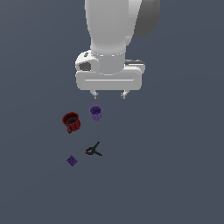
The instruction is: Pick up a designated object from a clutter of objects.
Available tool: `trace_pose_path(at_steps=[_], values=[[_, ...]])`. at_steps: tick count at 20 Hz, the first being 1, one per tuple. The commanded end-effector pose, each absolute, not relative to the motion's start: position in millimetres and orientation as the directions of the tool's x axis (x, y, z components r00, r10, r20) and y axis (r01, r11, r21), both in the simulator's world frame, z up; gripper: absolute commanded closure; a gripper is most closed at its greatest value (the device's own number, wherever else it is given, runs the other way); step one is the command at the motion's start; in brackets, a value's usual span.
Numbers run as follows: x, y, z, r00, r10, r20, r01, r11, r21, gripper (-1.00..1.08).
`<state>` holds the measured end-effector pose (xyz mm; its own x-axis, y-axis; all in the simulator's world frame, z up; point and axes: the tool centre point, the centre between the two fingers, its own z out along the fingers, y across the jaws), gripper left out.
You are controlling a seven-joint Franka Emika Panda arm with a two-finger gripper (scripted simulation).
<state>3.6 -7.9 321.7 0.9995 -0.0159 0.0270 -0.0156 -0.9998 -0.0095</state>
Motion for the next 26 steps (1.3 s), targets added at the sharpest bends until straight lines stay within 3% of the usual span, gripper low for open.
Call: trace_pose_path(at_steps=[1, 14, 26], values=[[3.6, -8.0, 321.7, 1.000, -0.016, 0.027, -0.016, -1.000, -0.010, -0.20], [6.6, -26.6, 322.1, 0.998, -0.053, 0.028, -0.053, -0.999, -0.001, -0.20], [12.1, -74.4, 269.5, 0.968, -0.218, -0.129, -0.222, -0.975, -0.017, -0.20]])
